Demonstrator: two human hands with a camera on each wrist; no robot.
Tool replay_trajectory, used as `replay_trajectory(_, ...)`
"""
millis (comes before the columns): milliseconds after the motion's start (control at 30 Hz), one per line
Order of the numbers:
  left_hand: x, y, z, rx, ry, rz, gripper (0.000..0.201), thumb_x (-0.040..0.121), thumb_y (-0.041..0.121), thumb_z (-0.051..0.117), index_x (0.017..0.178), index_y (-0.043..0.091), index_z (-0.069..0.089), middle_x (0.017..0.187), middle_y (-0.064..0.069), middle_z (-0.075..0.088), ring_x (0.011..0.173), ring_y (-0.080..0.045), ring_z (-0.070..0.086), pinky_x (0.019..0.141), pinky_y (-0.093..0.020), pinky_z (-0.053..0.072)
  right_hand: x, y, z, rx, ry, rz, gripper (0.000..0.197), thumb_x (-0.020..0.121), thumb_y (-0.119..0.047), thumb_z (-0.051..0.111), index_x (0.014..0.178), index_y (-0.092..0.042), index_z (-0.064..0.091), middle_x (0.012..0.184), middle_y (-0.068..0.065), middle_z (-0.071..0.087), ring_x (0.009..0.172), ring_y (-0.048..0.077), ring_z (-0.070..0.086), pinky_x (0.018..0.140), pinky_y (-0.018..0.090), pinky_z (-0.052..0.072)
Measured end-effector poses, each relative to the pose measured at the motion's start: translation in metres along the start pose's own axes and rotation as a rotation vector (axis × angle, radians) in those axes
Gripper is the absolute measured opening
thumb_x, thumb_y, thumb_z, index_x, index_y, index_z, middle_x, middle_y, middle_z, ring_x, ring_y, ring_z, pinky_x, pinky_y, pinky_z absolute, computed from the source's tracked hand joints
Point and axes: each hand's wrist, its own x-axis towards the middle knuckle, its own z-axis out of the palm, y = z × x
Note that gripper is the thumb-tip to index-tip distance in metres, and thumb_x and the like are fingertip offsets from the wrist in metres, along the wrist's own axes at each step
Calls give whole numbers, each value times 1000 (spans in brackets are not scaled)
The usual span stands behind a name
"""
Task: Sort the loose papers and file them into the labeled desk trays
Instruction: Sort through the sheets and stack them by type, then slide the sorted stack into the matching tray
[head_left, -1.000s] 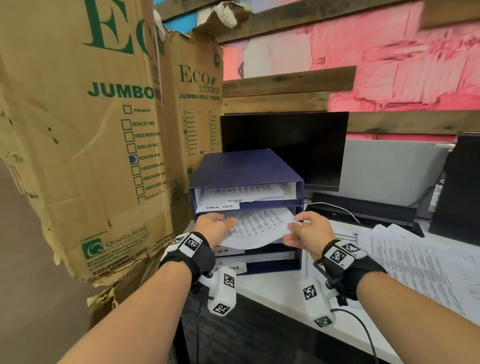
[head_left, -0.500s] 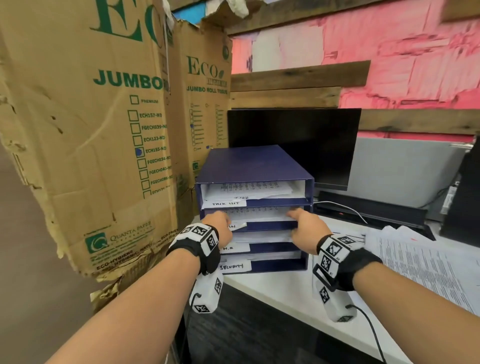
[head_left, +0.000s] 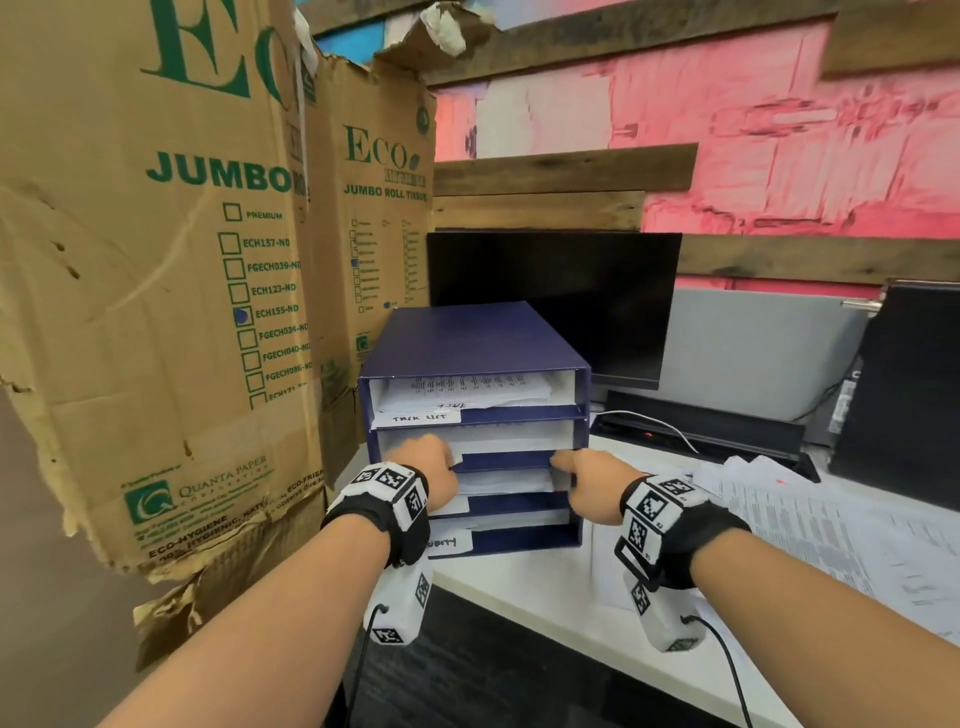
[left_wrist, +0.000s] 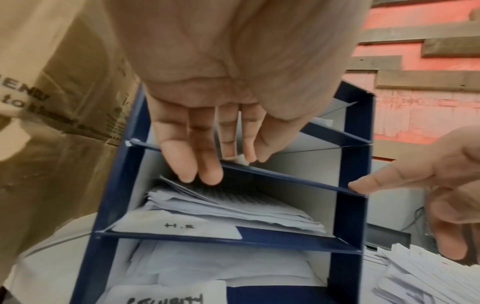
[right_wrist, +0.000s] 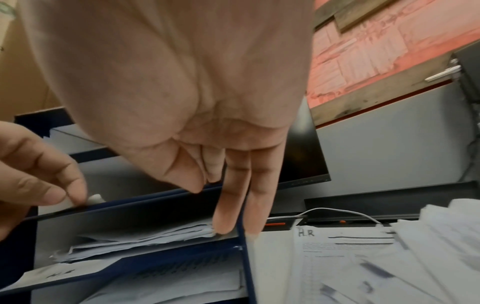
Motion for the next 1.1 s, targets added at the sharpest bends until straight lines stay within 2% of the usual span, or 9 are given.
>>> replay_trajectory(133, -16, 30, 2, -3, 13, 58, 21, 89, 12, 50, 100, 13, 69, 100, -8, 69, 88, -26, 64, 74, -31, 53, -31, 31, -4, -5, 22, 40, 50, 86, -4, 42, 132, -20, 54, 139, 5, 49, 127, 25, 46, 105, 34, 40)
replay_trajectory(233, -20, 55, 14, -15, -51, 119, 22, 88, 11, 48, 93, 11, 70, 95, -10, 70, 89, -28, 67, 71, -32, 56, -51, 61, -5, 6, 25, 118, 47, 86, -5, 43, 127, -22, 58, 135, 0, 54, 124, 19, 50, 105, 32, 41)
replay_trajectory(333, -19, 89, 33, 7, -113, 177, 22, 89, 12, 50, 97, 7, 69, 100, -11, 69, 94, -27, 66, 77, -32, 54, -70, 103, -6, -21, 5, 235, 43, 86, -4, 43, 122, -19, 62, 130, 0, 58, 121, 20, 53, 103, 30, 42)
replay_trajectory(567, -4, 159, 86, 37, -198, 231, 28, 90, 16, 46, 104, 7, 68, 103, -13, 69, 96, -29, 64, 75, -30, 52, -107, 184, -8, -65, -93, 417, 39, 90, -4, 40, 124, -2, 59, 132, 12, 56, 121, 26, 52, 103, 33, 43)
replay_trajectory(700, 5, 192, 115, 9, -308, 234, 31, 92, 29, 53, 112, 8, 66, 112, -10, 67, 102, -26, 63, 87, -30, 52, -121, 221, -2, -99, -146, 460, 40, 94, -12, 40, 132, -8, 54, 139, 8, 50, 127, 24, 47, 106, 30, 38)
replay_trajectory(833, 13, 216, 141, -119, -437, 216, 43, 88, 47, 54, 98, 7, 66, 89, -8, 68, 83, -25, 64, 75, -29, 52, -127, 245, 7, -91, -257, 398, 46, 94, -17, 42, 139, -19, 46, 148, 1, 41, 135, 20, 38, 113, 31, 29)
replay_trajectory(967, 15, 234, 161, -191, -482, 207, 61, 65, 62, 65, 103, 14, 64, 90, -1, 68, 79, -21, 66, 75, -32, 57, -129, 257, 4, -38, -284, 371, 46, 93, -16, 45, 138, -19, 48, 148, -3, 41, 135, 18, 38, 113, 30, 27)
replay_trajectory(1033, 17, 238, 165, -203, -435, 218, 40, 71, 48, 71, 87, 13, 62, 82, 5, 63, 73, -16, 59, 66, -23, 51, -129, 263, 2, 28, -277, 369, 45, 92, -17, 48, 136, -25, 51, 145, -7, 43, 134, 14, 39, 111, 26, 26)
replay_trajectory(1100, 20, 241, 166, -256, -381, 188, 23, 81, 27, 69, 72, 12, 54, 72, 2, 54, 70, -18, 53, 69, -26, 50, -131, 271, 0, 101, -248, 386, 42, 89, -17, 51, 128, -29, 58, 139, -10, 50, 129, 11, 44, 108, 24, 29)
